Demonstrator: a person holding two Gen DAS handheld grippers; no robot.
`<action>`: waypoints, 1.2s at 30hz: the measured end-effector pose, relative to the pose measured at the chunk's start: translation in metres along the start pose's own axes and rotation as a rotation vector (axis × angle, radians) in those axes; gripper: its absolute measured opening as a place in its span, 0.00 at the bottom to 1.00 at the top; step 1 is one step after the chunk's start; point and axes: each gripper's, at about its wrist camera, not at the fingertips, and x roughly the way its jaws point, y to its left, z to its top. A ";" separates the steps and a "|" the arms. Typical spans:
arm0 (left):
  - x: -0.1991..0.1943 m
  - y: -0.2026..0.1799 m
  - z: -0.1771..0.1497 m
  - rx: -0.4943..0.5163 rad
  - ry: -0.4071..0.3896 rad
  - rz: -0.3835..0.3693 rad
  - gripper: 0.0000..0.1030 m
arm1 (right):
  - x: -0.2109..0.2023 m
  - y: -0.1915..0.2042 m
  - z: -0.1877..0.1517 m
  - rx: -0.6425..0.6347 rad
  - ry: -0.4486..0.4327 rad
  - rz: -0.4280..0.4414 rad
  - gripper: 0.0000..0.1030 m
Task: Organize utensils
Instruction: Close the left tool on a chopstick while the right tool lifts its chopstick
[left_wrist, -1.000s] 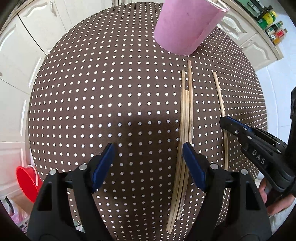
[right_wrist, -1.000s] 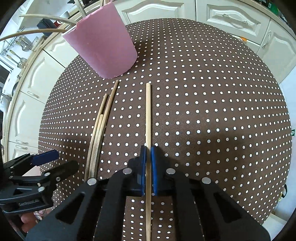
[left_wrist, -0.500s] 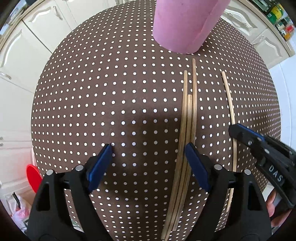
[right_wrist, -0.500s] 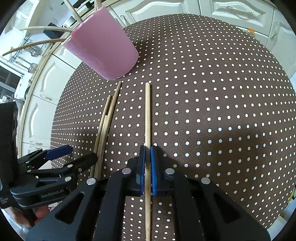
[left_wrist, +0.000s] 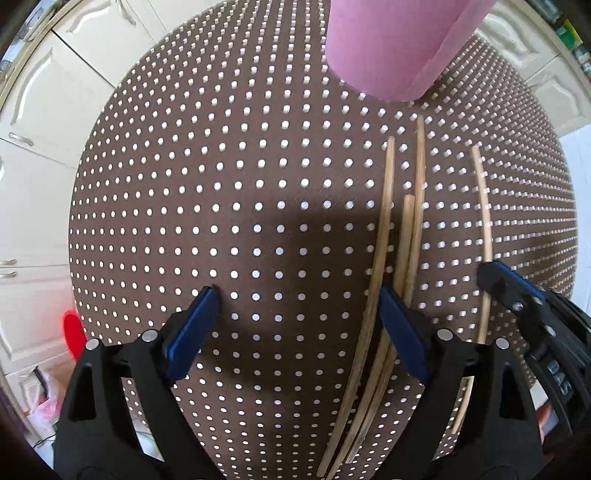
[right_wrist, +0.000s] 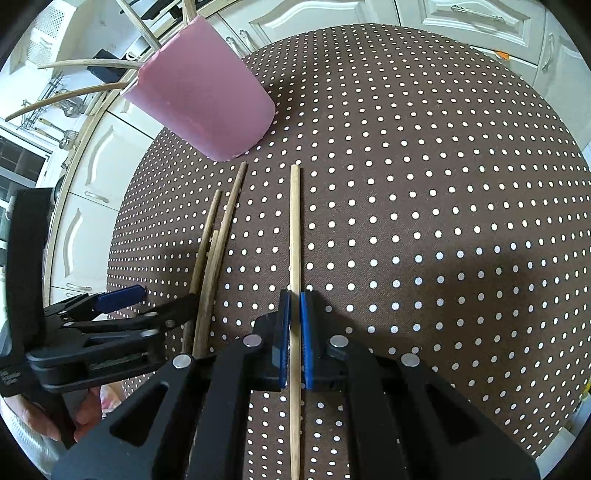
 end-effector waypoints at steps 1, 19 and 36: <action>0.000 -0.004 0.003 0.010 -0.003 0.011 0.85 | 0.000 0.001 0.000 0.000 0.001 -0.004 0.04; -0.034 0.030 -0.029 0.007 -0.112 -0.071 0.06 | -0.002 0.016 0.004 0.078 0.001 -0.032 0.05; -0.110 0.050 -0.062 -0.096 -0.284 -0.119 0.06 | -0.056 0.049 0.025 -0.005 -0.184 0.020 0.05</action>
